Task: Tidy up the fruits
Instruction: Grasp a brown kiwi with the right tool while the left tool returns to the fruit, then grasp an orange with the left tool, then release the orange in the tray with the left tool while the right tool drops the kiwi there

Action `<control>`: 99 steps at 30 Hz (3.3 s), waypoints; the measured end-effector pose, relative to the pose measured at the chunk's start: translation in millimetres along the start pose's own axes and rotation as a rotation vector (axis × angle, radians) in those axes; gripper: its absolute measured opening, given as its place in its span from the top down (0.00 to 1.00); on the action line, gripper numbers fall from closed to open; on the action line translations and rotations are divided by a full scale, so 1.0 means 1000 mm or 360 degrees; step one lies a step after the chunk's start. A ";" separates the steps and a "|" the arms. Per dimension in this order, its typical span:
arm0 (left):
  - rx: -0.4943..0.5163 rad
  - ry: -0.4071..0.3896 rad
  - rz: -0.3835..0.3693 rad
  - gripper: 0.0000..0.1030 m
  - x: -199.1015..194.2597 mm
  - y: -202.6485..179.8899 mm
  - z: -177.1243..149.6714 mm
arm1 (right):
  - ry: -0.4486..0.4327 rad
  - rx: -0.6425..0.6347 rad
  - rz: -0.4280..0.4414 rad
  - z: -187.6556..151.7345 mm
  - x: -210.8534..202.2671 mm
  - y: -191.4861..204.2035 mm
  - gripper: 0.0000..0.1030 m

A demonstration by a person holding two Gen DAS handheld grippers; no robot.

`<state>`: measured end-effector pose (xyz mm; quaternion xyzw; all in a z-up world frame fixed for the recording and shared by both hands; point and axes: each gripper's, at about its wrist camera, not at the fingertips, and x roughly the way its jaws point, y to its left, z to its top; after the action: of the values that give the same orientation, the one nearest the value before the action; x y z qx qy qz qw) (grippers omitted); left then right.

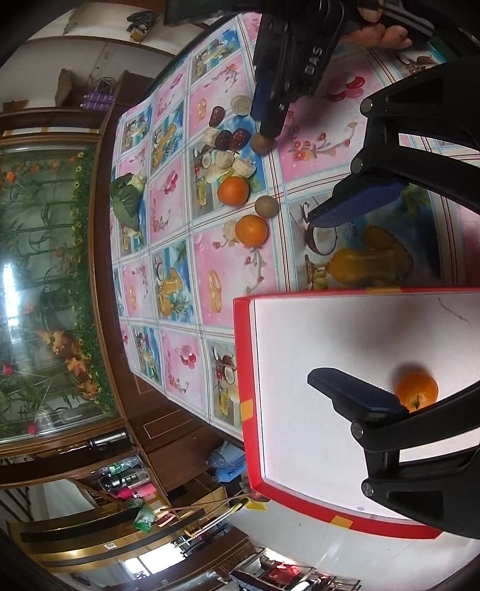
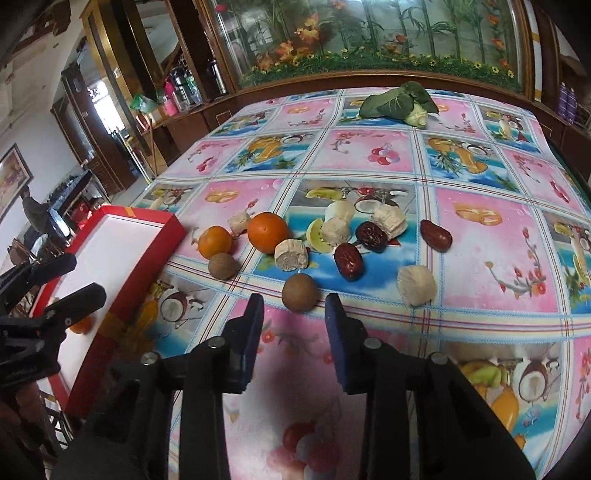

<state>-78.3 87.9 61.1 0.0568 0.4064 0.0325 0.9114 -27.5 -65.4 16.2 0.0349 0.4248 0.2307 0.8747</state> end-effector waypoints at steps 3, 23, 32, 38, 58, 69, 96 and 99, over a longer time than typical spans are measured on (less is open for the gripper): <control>0.0005 0.0006 0.0002 0.24 0.002 -0.002 0.004 | 0.0019 -0.0049 -0.0040 0.005 0.011 0.006 0.72; 0.0386 0.0168 -0.0059 0.24 0.079 -0.046 0.059 | 0.0043 0.0227 -0.0012 0.012 0.007 -0.039 0.77; 0.0353 0.0232 -0.0196 0.38 0.096 -0.048 0.068 | 0.0079 0.0238 -0.0015 0.011 0.010 -0.041 0.77; 0.0267 0.0326 -0.0407 0.48 0.102 -0.050 0.058 | 0.0074 0.0242 -0.0020 0.011 0.009 -0.041 0.77; 0.0159 0.0352 -0.0539 0.49 0.110 -0.046 0.058 | 0.0074 0.0276 -0.0019 0.012 0.008 -0.046 0.77; 0.0101 0.0353 -0.0561 0.71 0.109 -0.043 0.058 | 0.0079 0.0267 -0.0020 0.012 0.009 -0.045 0.77; -0.0242 0.0014 -0.0306 0.71 -0.006 0.069 0.010 | -0.0197 0.0044 0.0048 0.013 -0.012 -0.002 0.77; -0.0309 0.0027 -0.0244 0.71 -0.006 0.091 -0.002 | -0.0196 0.0027 0.0113 0.012 -0.010 0.019 0.77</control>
<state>-85.0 177.6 75.4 -0.0632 0.4123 0.0025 0.9089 -31.2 -51.1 36.3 0.0715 0.3707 0.2556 0.8900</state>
